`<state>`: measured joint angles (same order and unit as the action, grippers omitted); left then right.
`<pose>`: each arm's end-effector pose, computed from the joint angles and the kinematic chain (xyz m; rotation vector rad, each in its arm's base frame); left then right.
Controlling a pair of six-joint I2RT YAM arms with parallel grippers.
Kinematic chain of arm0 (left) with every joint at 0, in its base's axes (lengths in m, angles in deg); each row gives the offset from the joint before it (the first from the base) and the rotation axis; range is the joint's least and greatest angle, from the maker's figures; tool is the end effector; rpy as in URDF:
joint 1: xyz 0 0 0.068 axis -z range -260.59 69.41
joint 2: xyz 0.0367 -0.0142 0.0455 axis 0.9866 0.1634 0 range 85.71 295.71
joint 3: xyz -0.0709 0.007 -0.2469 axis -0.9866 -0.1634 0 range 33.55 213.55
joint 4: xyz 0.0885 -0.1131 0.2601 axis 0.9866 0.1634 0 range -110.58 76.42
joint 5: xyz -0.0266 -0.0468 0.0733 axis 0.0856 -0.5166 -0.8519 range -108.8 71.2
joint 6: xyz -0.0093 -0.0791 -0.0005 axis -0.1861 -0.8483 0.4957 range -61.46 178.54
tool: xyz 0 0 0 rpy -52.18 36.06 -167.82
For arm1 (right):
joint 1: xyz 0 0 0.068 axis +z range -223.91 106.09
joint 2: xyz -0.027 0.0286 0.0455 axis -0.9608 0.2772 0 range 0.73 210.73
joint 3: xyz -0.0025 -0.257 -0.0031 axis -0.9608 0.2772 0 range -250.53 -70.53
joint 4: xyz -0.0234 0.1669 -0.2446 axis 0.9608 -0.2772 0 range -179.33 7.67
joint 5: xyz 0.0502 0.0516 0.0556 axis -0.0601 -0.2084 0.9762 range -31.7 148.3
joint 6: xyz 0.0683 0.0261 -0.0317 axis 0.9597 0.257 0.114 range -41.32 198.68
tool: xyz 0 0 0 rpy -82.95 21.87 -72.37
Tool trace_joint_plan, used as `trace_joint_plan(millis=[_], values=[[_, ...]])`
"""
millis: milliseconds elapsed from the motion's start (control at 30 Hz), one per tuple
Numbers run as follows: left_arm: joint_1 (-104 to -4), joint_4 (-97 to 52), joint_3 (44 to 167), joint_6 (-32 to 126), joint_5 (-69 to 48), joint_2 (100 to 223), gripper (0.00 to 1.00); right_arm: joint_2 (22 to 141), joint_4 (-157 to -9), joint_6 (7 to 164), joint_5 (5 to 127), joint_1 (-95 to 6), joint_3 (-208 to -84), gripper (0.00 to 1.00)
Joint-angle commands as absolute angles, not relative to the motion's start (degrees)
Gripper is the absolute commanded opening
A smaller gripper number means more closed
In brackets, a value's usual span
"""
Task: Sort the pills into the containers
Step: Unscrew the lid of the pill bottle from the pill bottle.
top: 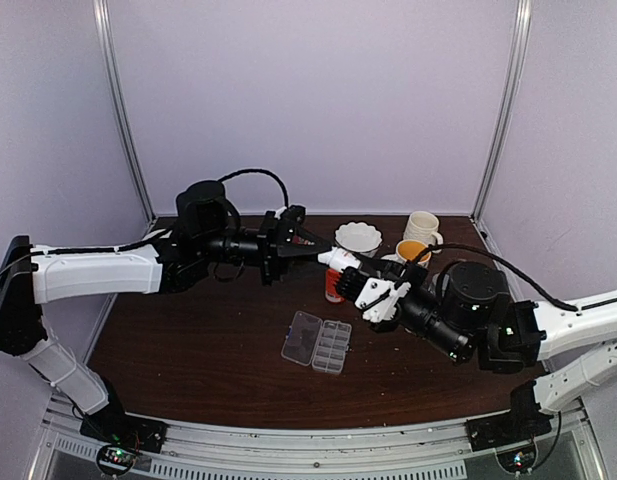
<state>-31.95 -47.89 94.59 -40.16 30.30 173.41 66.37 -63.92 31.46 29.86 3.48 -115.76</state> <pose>0.2310 -0.3409 0.2891 0.0084 -2.0843 2.0795 0.1059 0.3227 0.2920 -1.2006 1.0601 0.0102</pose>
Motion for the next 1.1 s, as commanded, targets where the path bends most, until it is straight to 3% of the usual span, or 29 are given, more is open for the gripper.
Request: trace_joint_plan(millis=[0,300,800,1067], values=[[-31.64,-52.84,95.77,-40.44,31.41,171.84,0.08,65.10,-58.50,34.15,36.37,4.12,-112.11,0.00],[-31.64,-40.99,100.03,-31.65,32.38,169.91,0.18,62.05,-54.01,51.06,47.19,-0.40,-108.85,0.00],[-31.64,-31.49,103.76,-25.62,30.82,168.11,0.18,62.66,-38.94,61.49,52.70,-3.51,-102.23,0.00],[-31.70,-33.52,103.33,-26.05,30.24,167.03,0.18,64.57,-26.89,65.77,53.05,-4.44,-100.00,0.00]])
